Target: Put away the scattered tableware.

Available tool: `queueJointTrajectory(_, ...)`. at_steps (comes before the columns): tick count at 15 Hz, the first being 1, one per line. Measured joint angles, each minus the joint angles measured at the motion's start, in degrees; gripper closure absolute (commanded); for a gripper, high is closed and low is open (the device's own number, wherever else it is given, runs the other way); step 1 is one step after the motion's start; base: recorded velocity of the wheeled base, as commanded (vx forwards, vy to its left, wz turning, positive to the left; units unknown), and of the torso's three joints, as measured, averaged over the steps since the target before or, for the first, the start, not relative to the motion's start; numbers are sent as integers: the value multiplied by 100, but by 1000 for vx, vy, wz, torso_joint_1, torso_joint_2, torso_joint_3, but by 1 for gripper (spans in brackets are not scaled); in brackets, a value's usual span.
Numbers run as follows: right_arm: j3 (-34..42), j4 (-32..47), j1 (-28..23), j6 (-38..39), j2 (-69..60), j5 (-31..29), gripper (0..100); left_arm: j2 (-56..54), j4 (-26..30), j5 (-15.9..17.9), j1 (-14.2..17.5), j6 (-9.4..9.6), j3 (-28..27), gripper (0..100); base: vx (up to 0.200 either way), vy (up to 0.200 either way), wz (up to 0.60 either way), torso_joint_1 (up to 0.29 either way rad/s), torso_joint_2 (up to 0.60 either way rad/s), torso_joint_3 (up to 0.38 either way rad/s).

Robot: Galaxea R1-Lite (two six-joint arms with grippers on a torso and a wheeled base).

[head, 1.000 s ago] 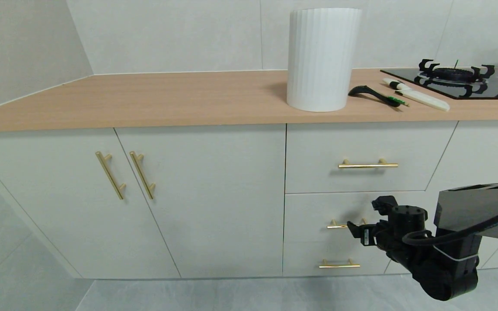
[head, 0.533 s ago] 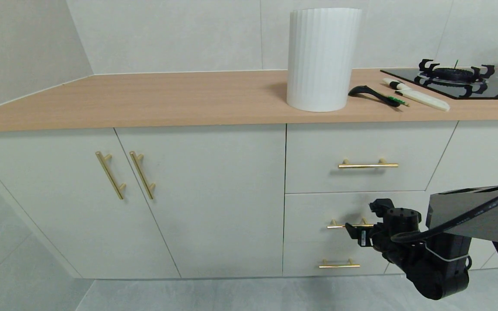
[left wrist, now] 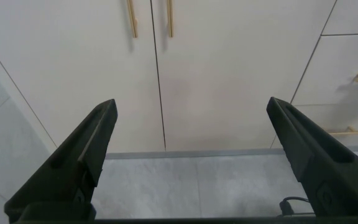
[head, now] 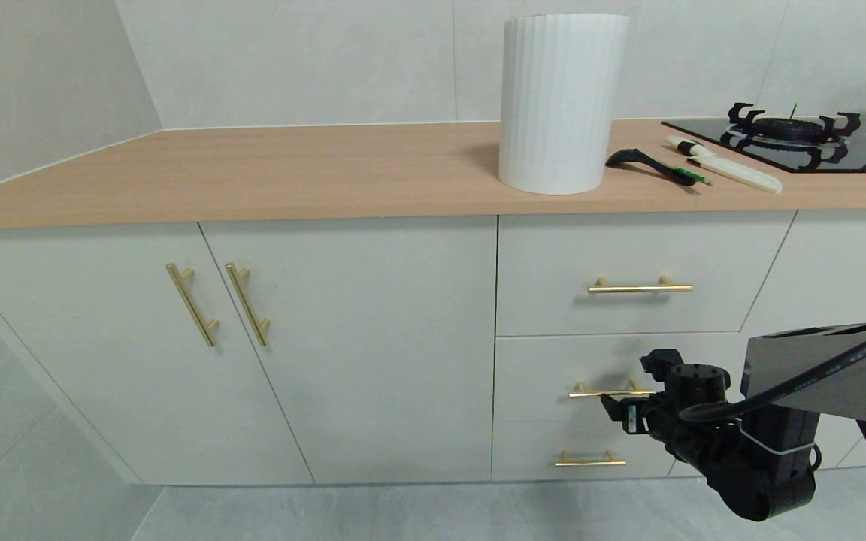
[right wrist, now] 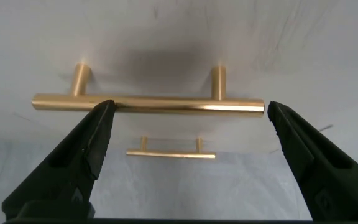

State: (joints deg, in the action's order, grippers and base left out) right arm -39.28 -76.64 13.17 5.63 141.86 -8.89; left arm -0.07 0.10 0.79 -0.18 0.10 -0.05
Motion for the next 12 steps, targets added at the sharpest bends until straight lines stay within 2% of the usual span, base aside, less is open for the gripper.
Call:
queueJointTrajectory(7, 22, 358, -7, 0, -258, 30, 0, 0, 0, 0, 2, 0, -2, 0, 0, 0, 0, 0, 0, 0)
queueJointTrajectory(10, -394, 1574, -11, 5, -536, 88, 0, 0, 0, -1, 0, 0, -2, 0, 0, 0, 0, 0, 0, 0)
queueJointTrajectory(12, -694, 1788, -13, 9, -597, 98, 0, 0, 0, -1, 0, 0, 0, 0, 0, 0, 0, 0, 0, 0)
